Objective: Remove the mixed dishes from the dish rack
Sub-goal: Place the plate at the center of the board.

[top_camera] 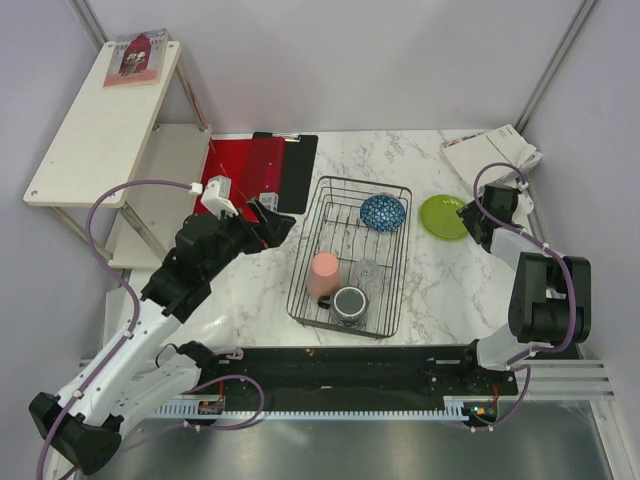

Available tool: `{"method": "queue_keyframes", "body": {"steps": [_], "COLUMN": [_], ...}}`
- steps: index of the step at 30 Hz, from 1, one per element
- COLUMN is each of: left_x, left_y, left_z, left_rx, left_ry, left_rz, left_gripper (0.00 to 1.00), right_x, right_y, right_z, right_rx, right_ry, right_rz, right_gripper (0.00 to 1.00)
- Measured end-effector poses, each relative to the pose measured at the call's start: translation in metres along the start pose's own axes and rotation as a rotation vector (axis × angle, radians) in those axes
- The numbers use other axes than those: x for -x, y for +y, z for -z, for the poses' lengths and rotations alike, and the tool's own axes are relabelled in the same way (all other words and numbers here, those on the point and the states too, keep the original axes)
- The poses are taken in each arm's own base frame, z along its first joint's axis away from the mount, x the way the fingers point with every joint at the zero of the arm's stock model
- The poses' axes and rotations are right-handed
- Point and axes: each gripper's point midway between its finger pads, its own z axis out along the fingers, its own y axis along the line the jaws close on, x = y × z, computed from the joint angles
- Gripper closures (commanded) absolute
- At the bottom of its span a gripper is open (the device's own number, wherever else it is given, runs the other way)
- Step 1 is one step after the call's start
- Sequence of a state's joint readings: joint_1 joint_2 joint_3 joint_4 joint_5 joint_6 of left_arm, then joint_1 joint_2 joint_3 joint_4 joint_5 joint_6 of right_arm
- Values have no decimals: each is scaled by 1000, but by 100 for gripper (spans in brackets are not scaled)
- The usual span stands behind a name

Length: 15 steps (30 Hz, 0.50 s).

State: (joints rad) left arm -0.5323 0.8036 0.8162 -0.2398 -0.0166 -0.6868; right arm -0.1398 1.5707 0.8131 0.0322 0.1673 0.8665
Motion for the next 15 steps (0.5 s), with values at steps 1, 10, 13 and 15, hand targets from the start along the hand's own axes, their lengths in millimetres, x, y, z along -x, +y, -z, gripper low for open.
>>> {"method": "queue_keyframes", "body": {"steps": [1, 10, 13, 15], "left_x": [0, -9, -14, -18], "left_y": [0, 3, 7, 11], "left_z": [-1, -5, -8, -11], "left_rx": [1, 6, 21, 40], "left_ry": [1, 40, 58, 73], "left_rz": [0, -1, -1, -1], "left_gripper": [1, 1, 1, 0], "right_x": [1, 19, 20, 13], "right_y": [-1, -10, -13, -17], "right_z": [1, 24, 31, 41], "right_rx": [-4, -70, -75, -60], "right_ry": [-5, -75, -83, -79], "right_rz": [5, 52, 60, 62], "right_gripper": [33, 30, 32, 32]}}
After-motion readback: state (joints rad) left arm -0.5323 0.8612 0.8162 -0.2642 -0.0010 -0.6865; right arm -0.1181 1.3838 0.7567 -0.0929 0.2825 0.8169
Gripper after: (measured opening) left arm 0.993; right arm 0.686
